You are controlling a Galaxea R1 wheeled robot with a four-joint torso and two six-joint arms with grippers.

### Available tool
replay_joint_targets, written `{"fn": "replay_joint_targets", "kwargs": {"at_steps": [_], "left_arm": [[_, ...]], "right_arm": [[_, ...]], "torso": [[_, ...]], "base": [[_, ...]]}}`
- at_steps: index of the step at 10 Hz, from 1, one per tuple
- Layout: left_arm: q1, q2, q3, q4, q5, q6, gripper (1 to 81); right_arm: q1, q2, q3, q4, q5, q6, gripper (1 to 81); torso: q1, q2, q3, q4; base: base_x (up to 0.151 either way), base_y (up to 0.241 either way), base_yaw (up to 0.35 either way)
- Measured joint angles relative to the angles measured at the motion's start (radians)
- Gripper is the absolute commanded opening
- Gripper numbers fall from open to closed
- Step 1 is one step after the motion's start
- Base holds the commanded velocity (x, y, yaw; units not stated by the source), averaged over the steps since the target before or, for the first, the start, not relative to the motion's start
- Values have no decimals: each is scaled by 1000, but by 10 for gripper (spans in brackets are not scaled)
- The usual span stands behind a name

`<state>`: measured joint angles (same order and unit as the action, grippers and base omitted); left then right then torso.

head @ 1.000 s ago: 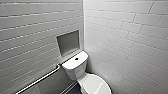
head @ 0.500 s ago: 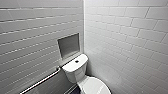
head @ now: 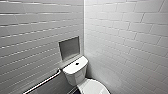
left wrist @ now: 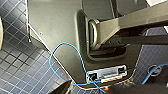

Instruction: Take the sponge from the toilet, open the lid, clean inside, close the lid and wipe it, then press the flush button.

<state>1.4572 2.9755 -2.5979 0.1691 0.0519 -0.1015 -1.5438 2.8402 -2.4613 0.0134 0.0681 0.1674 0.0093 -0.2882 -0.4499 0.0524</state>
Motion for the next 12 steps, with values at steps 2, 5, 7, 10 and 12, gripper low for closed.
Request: {"fn": "replay_joint_targets", "kwargs": {"at_steps": [2, 5, 7, 10, 12], "left_arm": [[0, 20, -36, 0, 1, 0, 811], [0, 20, -44, 0, 0, 0, 811], [-3, 31, -72, 0, -1, 0, 811], [7, 19, -57, 0, -25, 0, 811], [25, -19, -9, 0, -86, 0, 811]], "right_arm": [[-5, 57, -134, 0, -30, 2, 10], [0, 164, -318, 0, -65, 2, 10], [0, 204, -333, -3, -81, -1, 10], [1, 139, -258, -19, -81, -2, 10], [0, 71, -84, -33, -55, -3, 10]], "torso": [[0, 0, 0, 0], [0, 0, 0, 0], [0, 0, 0, 0], [-1, 0, 0, 0], [-1, 0, 0, 0]], "base": [[0, 0, 0], [0, 0, 0], [0, 0, 0], [0, 0, 0], [0, 0, 0]]}}
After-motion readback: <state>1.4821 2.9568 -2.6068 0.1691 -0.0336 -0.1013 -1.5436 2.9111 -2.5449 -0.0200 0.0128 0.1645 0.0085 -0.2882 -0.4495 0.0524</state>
